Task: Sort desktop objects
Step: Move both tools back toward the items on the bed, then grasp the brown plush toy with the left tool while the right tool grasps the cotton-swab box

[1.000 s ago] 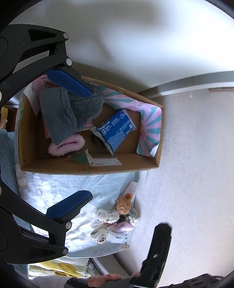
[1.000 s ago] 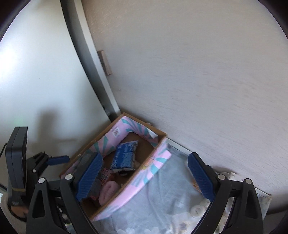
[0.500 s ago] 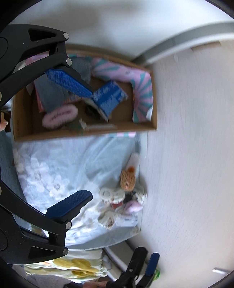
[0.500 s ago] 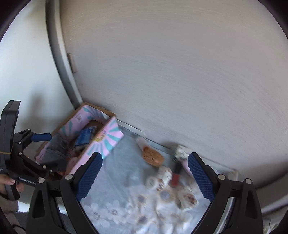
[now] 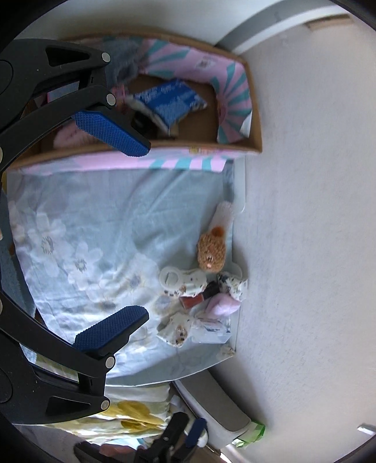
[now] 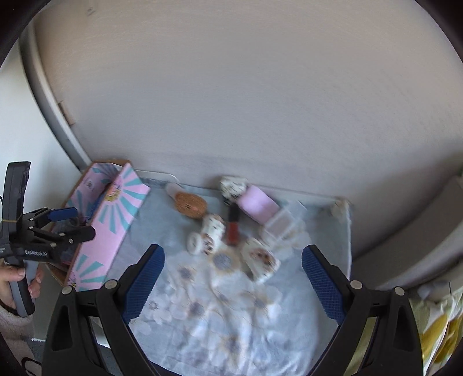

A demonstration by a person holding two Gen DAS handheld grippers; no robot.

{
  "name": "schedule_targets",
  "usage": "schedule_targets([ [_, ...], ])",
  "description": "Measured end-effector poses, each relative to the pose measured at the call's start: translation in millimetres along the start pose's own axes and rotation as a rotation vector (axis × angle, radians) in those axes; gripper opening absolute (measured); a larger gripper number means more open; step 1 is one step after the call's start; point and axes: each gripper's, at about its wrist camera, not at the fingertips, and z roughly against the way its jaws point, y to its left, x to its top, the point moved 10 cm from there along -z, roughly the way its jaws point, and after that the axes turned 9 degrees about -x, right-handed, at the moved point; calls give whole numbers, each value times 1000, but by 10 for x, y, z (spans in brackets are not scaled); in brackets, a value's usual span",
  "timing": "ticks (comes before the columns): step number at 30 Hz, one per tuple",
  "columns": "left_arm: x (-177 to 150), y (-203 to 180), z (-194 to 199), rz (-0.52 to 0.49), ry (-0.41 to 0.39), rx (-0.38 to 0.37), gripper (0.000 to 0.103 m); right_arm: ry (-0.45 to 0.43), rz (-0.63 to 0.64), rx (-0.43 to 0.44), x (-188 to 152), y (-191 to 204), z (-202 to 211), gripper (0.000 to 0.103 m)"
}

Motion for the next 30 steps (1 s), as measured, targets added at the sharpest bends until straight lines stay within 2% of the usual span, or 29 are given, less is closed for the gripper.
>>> schedule_targets([
  [9, 174, -158, -472, 50, 52, -58, 103, 66, -90, -15, -233, -386, -294, 95],
  [14, 388, -238, -785, 107, 53, -60, 103, 111, -139, 7, -301, -482, -559, 95],
  [18, 518, -219, -1114, 174, 58, -24, 103, 133, -148, 6, -295, -514, -828, 95],
  [23, 610, -96, -1545, 335, 51, 12, 100, 144, -197, -3, -220, -608, -1157, 95],
  [27, 633, -4, -1710, 430, 23, 59, 100, 159, -253, -8, -133, -640, -1427, 95],
  [30, 635, 61, -1801, 493, -1, 97, 100, 202, -300, -9, -70, -638, -1677, 95],
])
